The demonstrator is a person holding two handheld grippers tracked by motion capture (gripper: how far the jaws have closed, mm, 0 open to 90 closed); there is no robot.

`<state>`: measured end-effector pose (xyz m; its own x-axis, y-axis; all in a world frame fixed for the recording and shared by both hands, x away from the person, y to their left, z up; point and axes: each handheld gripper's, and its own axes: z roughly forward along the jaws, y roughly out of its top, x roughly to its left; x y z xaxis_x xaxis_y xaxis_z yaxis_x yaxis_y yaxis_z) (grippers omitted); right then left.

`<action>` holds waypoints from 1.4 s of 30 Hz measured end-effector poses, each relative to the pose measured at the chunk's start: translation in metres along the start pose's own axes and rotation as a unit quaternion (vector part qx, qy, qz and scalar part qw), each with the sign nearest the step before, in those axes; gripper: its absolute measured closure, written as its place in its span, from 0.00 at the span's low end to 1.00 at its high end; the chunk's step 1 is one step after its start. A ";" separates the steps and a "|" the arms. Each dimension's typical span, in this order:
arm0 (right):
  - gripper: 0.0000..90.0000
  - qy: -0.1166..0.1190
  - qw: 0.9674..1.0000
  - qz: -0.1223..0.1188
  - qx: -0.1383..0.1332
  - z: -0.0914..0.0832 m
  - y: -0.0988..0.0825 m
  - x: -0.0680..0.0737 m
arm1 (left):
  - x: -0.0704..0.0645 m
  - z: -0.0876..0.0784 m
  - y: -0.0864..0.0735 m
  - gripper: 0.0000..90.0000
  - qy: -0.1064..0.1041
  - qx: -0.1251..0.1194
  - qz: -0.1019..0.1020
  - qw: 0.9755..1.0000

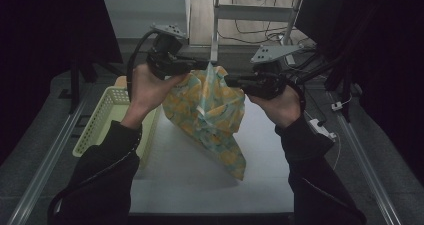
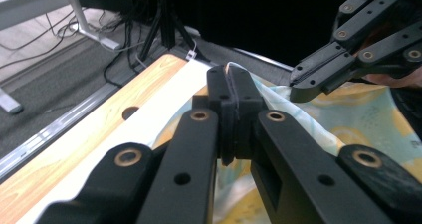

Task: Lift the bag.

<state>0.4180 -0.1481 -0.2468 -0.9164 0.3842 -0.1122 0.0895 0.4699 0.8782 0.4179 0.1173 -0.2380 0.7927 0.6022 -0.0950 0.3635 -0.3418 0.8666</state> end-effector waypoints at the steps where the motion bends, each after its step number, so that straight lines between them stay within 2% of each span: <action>1: 1.00 -0.001 1.000 0.001 0.002 0.002 -0.002 -0.001 | 0.002 0.003 -0.003 0.99 0.003 0.001 -0.002 1.000; 5: 1.00 0.002 1.000 0.013 0.007 0.009 -0.012 -0.005 | 0.009 0.011 -0.010 0.99 -0.004 -0.004 -0.010 1.000; 12: 1.00 0.004 1.000 0.021 0.014 0.019 -0.022 -0.007 | 0.011 0.024 -0.019 0.99 0.000 0.015 -0.006 1.000; 17: 1.00 0.009 0.999 0.030 0.021 0.029 -0.034 -0.009 | 0.015 0.039 -0.032 0.99 0.001 0.034 -0.005 0.999; 31: 1.00 0.022 0.997 0.062 0.050 0.061 -0.076 -0.018 | 0.032 0.076 -0.075 0.98 -0.006 0.075 -0.035 0.997; 42: 1.00 0.027 0.995 0.078 0.050 0.076 -0.092 -0.019 | 0.040 0.092 -0.098 0.96 -0.006 0.091 -0.045 0.995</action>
<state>0.4572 -0.1384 -0.3610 -0.9082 0.4157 0.0490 0.2673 0.4860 0.8321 0.4591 0.1079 -0.3715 0.7583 0.6282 -0.1741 0.5147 -0.4130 0.7513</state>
